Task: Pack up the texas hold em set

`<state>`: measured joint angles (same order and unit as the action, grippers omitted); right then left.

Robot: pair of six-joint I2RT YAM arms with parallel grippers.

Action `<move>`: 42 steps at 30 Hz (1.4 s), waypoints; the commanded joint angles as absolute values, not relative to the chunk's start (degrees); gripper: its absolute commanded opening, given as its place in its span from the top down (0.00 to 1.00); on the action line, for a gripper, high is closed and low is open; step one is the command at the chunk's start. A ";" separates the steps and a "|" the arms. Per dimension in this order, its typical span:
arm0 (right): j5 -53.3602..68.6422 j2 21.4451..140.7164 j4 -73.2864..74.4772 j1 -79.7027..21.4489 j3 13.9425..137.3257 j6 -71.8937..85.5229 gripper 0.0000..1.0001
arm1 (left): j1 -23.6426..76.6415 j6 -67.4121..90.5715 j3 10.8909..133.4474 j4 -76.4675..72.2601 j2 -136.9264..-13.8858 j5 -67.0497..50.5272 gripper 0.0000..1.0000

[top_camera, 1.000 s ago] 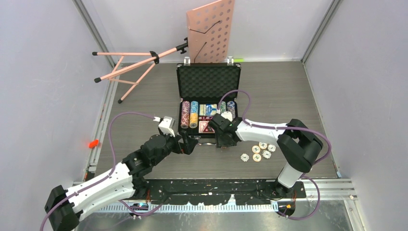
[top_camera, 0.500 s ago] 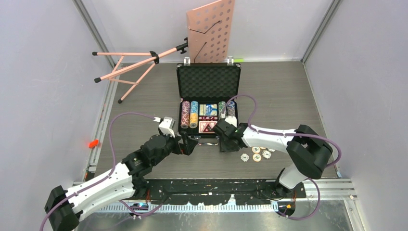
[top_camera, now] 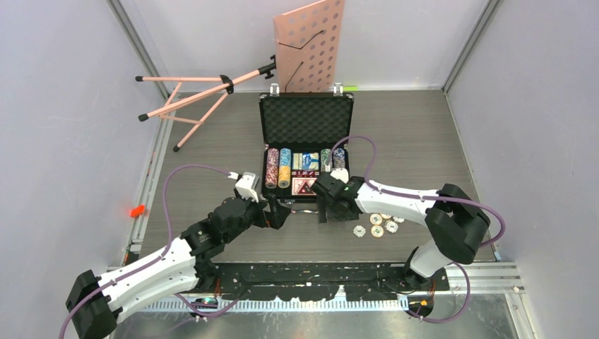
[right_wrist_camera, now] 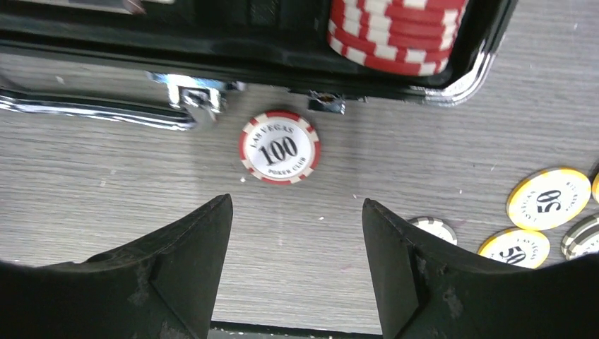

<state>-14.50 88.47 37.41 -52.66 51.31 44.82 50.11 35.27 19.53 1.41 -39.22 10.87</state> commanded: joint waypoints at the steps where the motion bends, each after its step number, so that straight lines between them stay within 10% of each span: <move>1: -16.43 90.14 35.47 -52.66 55.13 43.26 0.26 | 49.66 34.19 21.18 1.31 -38.53 10.61 0.01; 42: -10.32 81.83 36.65 -47.74 56.15 46.50 0.53 | 49.66 40.31 18.21 -11.55 -43.68 3.95 0.05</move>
